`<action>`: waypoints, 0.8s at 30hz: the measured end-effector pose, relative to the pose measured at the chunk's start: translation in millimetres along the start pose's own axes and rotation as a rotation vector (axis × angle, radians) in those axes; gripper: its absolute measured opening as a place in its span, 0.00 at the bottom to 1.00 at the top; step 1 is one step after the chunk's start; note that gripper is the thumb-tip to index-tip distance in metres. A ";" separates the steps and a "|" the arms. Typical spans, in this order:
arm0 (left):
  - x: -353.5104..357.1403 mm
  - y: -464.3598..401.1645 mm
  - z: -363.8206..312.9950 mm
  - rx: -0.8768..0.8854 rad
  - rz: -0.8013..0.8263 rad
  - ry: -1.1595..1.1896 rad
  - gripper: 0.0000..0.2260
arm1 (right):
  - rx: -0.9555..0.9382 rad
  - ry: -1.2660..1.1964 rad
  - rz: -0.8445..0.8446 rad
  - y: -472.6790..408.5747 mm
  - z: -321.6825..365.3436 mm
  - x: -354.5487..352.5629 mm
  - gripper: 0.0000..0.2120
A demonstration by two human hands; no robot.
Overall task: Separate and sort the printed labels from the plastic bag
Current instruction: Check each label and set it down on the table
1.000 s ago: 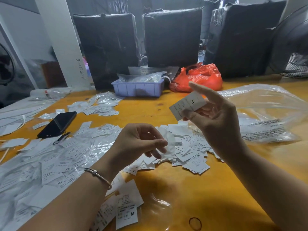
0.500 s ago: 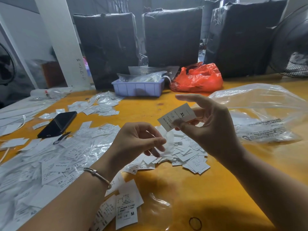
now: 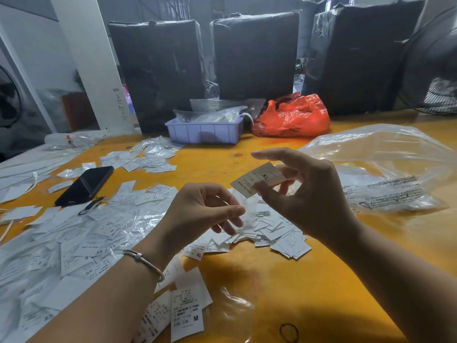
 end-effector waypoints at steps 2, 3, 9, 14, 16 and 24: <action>0.2 0.4 -1.1 0.005 0.002 -0.016 0.12 | -0.004 0.025 0.013 0.1 -0.6 1.5 0.20; 0.3 0.5 -1.9 0.009 0.001 -0.023 0.11 | -0.002 0.043 0.021 0.1 -1.4 2.1 0.20; 0.5 0.7 -3.3 0.005 0.008 -0.026 0.11 | 0.044 0.100 0.059 -0.7 -9.1 4.2 0.18; 0.3 1.4 -1.8 0.003 0.018 -0.023 0.08 | 0.069 0.098 0.088 -2.8 -14.4 4.3 0.16; 0.8 1.3 -1.4 0.002 0.027 -0.019 0.09 | 0.074 0.070 0.116 -2.8 -15.0 6.4 0.15; 2.6 1.2 0.4 -0.012 0.048 -0.009 0.12 | 0.054 0.077 0.184 -1.4 -16.0 13.8 0.08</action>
Point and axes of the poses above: each hand's wrist, its own y-axis away from the middle knuckle, its own x-axis out of the palm, z = x × y, the point moved 7 cm from there along -y, towards the middle knuckle, and after that the axes turned 6 degrees about z, right-handed, at the moved point
